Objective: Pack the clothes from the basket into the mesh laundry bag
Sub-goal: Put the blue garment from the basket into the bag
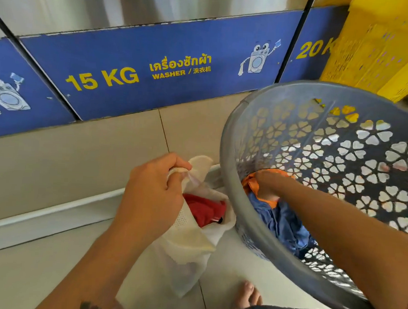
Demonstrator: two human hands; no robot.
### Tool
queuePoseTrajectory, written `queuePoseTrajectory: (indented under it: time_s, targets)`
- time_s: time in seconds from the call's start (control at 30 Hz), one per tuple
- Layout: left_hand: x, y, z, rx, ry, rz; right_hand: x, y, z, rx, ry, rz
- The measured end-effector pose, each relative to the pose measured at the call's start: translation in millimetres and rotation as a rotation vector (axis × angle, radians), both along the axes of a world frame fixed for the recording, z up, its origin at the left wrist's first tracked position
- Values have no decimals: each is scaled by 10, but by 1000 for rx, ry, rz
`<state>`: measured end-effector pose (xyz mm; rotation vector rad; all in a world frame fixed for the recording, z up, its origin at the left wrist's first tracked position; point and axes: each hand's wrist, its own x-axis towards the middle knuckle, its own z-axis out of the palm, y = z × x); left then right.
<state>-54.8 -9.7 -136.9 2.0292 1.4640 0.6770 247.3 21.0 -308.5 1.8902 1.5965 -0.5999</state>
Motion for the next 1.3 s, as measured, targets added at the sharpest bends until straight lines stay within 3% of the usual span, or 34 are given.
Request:
queuePoseTrajectory:
  time_s: [0.07,0.13,0.2,0.3,0.37,0.47,0.53,0.57,0.6,0.67,0.7,0.8,0.83,0.93,1.0,1.07,1.13,1.3]
  targets:
    - [-24,50,-5,-31,4,38,-50,-88,-131,-14,-44,50]
    - [-46,70,-15,-69,-34,78,-139,-169,-175,189,-106,123]
    - [-55,78,-16,-94,-51,97,-174,-184,-160,264,-114,352]
    - [-42,47,-6,-112,-37,89,-266,-309,-205,-69,29,351]
    - [-38,16,15,-119,-34,80,-383,-478,-98,-304,-53,365]
    - [-33,-15,48,-120,-30,81,-347,-501,-173,-454,-101,272]
    - [-28,-22,59,-121,-21,80,-5,-276,-533,-221,-105,196]
    - [-29,-26,62,-126,-20,77,87,-275,-539,-227,-76,129]
    - [-34,-29,62,-133,-23,74,147,-262,-393,-327,-14,41]
    - [-45,-31,66,-152,-37,70,74,-498,88,-210,-13,-114]
    - [-46,-34,69,-161,-43,69,1,-639,391,-315,8,-272]
    - [-40,-44,54,-170,-57,73,303,-745,462,-345,73,-534]
    - [-35,-47,43,-172,-57,70,361,-699,445,-290,73,-493]
    - [-31,-41,5,-181,-60,56,488,-534,309,-22,286,-663]
    - [-44,-19,-18,-188,-64,61,491,-452,274,17,390,-734]
    - [-54,-3,-34,-190,-73,61,366,-453,250,-75,306,-731]
    - [-48,2,-46,-194,-91,59,247,-496,285,-224,160,-569]
    - [-16,2,-84,-190,-97,52,280,-732,-277,-190,35,-682]
